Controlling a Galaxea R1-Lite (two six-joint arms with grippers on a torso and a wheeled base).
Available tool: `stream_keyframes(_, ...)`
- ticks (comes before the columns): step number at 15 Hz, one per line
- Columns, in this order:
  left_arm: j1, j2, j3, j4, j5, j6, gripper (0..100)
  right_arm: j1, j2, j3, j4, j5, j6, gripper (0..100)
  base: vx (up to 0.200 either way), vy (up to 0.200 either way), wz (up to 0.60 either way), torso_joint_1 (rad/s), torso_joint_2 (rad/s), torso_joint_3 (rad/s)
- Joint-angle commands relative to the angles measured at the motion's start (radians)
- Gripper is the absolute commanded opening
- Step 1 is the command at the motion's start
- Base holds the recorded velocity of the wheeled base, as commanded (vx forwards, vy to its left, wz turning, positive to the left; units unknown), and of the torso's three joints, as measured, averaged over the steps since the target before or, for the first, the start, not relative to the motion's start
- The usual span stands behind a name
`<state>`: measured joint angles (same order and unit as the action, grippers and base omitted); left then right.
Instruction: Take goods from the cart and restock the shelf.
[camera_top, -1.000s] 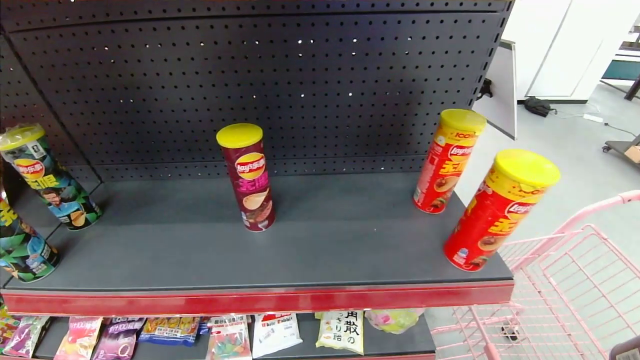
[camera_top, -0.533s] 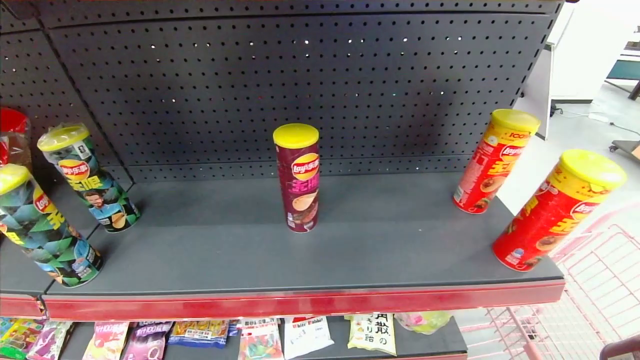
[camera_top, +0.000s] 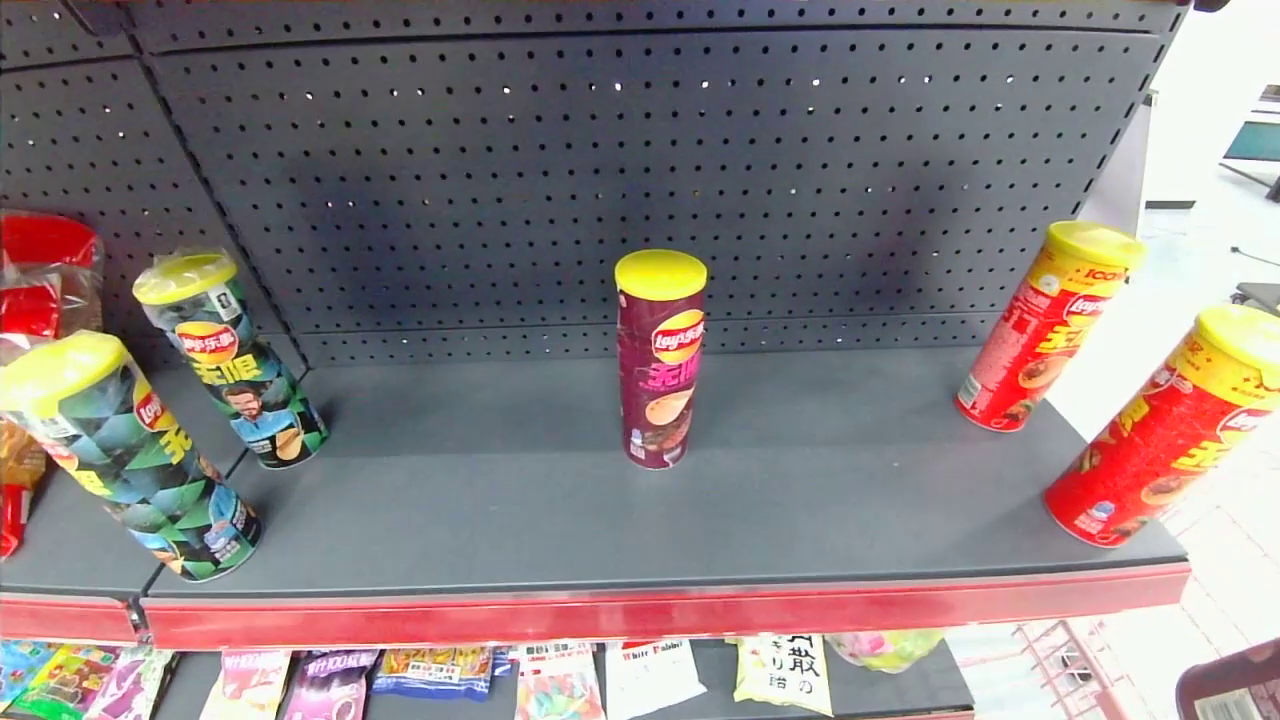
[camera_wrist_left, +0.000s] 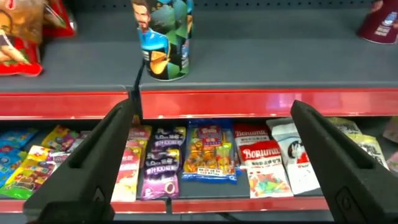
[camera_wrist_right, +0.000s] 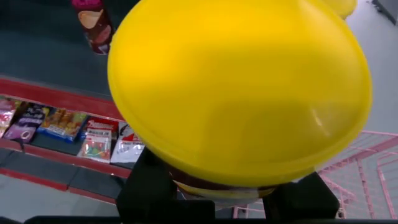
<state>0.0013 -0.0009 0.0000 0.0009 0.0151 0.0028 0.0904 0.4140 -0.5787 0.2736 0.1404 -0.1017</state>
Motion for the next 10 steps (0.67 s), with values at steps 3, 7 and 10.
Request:
stream_keyframes(3, 0.0, 0.001, 0.0, 0.001, 0.0, -0.001, 100, 0.002, 0.043, -0.003, -0.001, 0.034, -0.001, 0, 0.2, 0.0, 0.0, -0.002, 0.0, 0.002)
stream_keyframes(7, 0.0, 0.001, 0.0, 0.001, 0.0, -0.001, 100, 0.002, 0.042, -0.003, 0.007, 0.094, -0.001, 0, 0.0, 0.0, 0.0, 0.0, 0.0, 0.0)
stream_keyframes(10, 0.0, 0.001, -0.003, 0.008, -0.003, 0.0, 100, 0.002, 0.031, -0.001, 0.006, 0.191, -0.001, 0, 0.0, 0.0, 0.0, 0.0, 0.0, 0.0)
